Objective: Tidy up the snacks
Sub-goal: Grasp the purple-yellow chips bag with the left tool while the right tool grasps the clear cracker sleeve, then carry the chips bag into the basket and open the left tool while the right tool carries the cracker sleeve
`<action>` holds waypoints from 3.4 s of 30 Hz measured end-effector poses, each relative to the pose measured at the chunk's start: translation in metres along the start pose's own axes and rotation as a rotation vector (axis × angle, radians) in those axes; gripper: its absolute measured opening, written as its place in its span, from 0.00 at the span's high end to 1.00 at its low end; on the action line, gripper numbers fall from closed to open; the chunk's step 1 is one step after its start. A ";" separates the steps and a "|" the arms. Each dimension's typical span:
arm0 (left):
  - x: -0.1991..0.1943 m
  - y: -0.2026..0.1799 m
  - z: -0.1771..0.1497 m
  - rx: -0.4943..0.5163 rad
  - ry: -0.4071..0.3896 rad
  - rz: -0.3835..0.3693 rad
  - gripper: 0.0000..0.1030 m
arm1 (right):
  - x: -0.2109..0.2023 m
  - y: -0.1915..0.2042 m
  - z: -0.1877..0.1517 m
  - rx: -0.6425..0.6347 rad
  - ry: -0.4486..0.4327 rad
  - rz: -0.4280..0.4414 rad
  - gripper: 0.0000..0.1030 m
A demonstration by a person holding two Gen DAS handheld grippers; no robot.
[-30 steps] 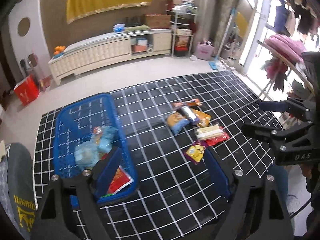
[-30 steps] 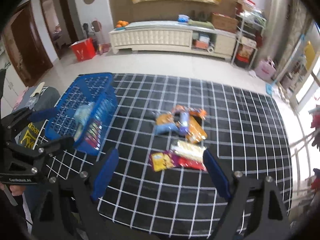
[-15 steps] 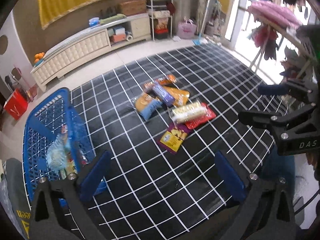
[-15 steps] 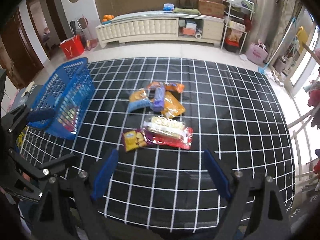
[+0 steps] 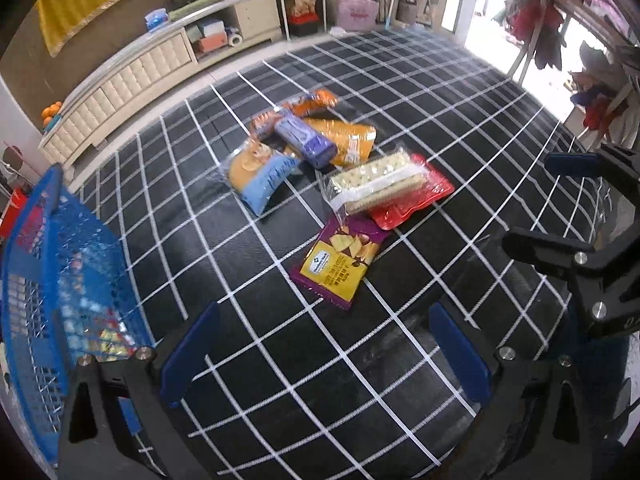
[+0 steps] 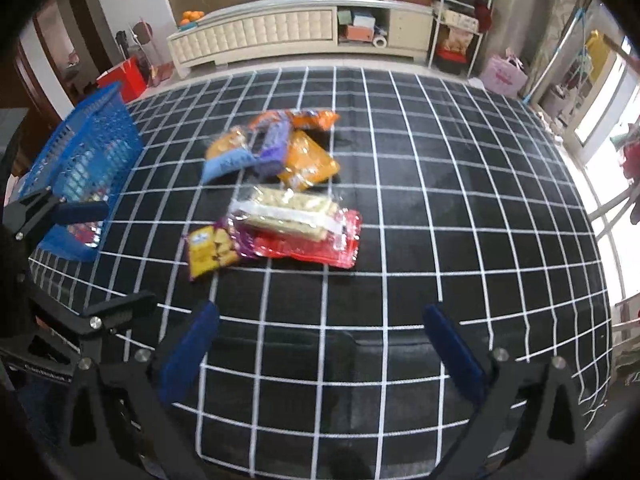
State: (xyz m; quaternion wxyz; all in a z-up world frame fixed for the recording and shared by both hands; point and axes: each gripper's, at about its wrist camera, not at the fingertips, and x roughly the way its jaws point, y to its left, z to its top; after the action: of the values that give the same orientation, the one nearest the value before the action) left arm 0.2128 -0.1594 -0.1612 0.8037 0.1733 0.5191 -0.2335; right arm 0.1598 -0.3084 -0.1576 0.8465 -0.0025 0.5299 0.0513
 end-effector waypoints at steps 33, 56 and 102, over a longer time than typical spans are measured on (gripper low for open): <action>0.088 -0.007 0.035 0.117 0.079 -0.099 0.40 | 0.031 -0.033 -0.021 0.116 0.043 0.041 0.00; 0.038 0.033 0.012 -0.168 -0.015 0.061 0.49 | 0.050 0.010 0.053 -0.241 0.044 0.130 0.00; -0.122 0.071 -0.025 -0.287 -0.228 0.078 0.49 | -0.056 0.090 0.081 -0.458 -0.140 0.167 0.46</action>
State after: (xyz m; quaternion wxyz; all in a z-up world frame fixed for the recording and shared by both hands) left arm 0.1906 -0.0632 -0.0566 0.8824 0.0492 0.4453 -0.1439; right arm 0.2005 -0.2191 -0.0669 0.8514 -0.1466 0.4429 0.2398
